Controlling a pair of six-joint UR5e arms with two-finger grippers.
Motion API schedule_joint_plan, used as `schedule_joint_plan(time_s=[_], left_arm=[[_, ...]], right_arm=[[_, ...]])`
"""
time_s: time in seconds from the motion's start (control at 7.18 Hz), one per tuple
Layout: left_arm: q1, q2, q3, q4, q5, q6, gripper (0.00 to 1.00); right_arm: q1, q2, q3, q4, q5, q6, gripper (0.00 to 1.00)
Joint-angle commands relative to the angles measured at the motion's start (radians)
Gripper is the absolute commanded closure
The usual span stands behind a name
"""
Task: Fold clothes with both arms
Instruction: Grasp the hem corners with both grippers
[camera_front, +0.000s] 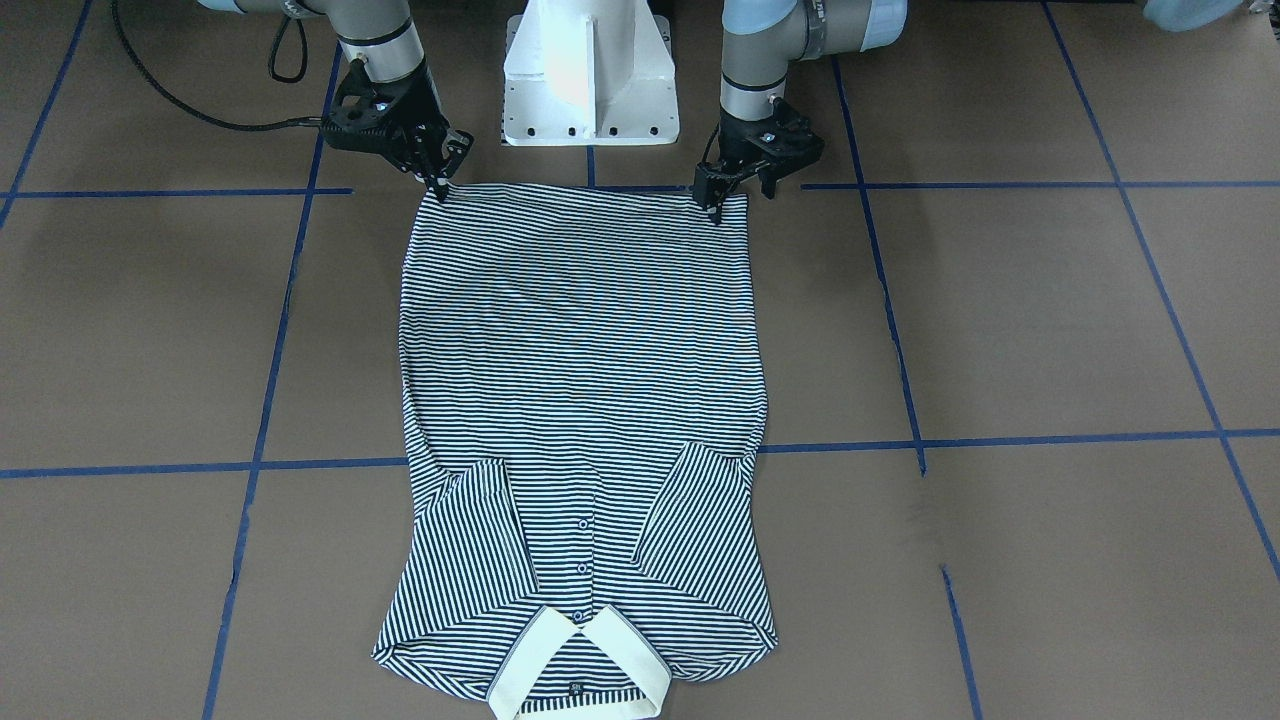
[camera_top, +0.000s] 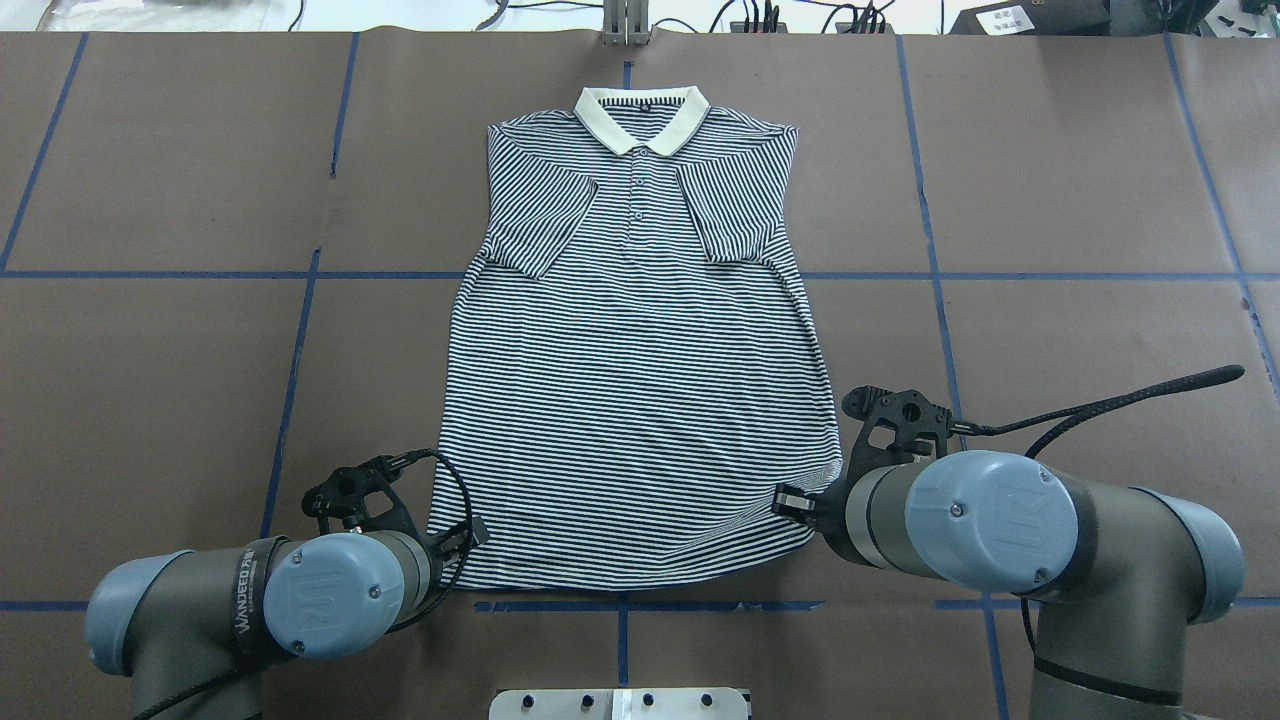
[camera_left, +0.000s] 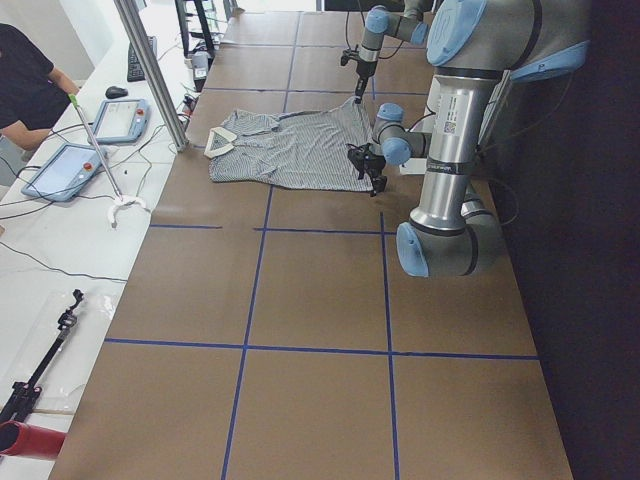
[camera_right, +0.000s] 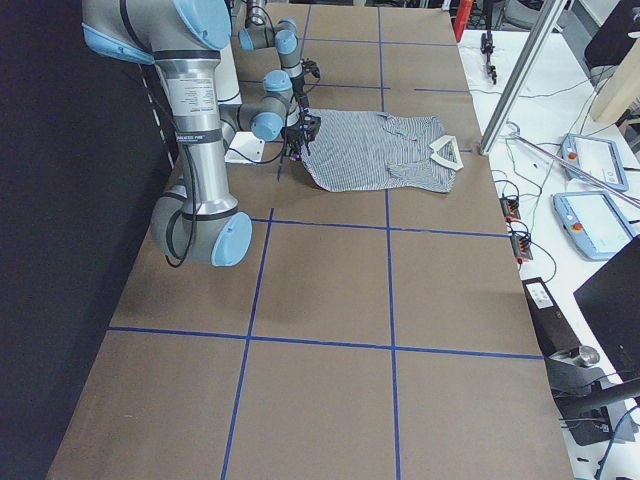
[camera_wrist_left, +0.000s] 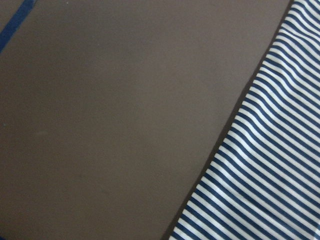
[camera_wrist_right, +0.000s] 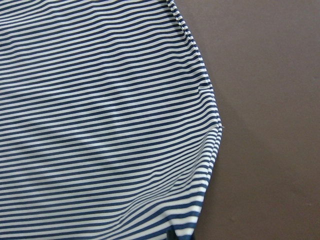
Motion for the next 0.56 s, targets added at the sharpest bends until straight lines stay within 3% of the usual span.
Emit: schedule_joint_plan(time_s=[0.0,0.14,0.42], left_arm=[[0.008,-0.001,-0.002,0.001,0.0,-0.018,0.21],[0.008,-0.003,-0.002,0.001,0.0,-0.02,0.38],[0.007,-0.004,-0.021,0.001,-0.002,-0.021,0.85]], right_arm=[[0.0,0.001,0.0,0.0,0.0,0.0,1.0],[0.0,-0.002,-0.003,-0.002,0.0,0.0,1.0],[0.0,-0.004,-0.011,0.0,0.0,-0.001,1.0]])
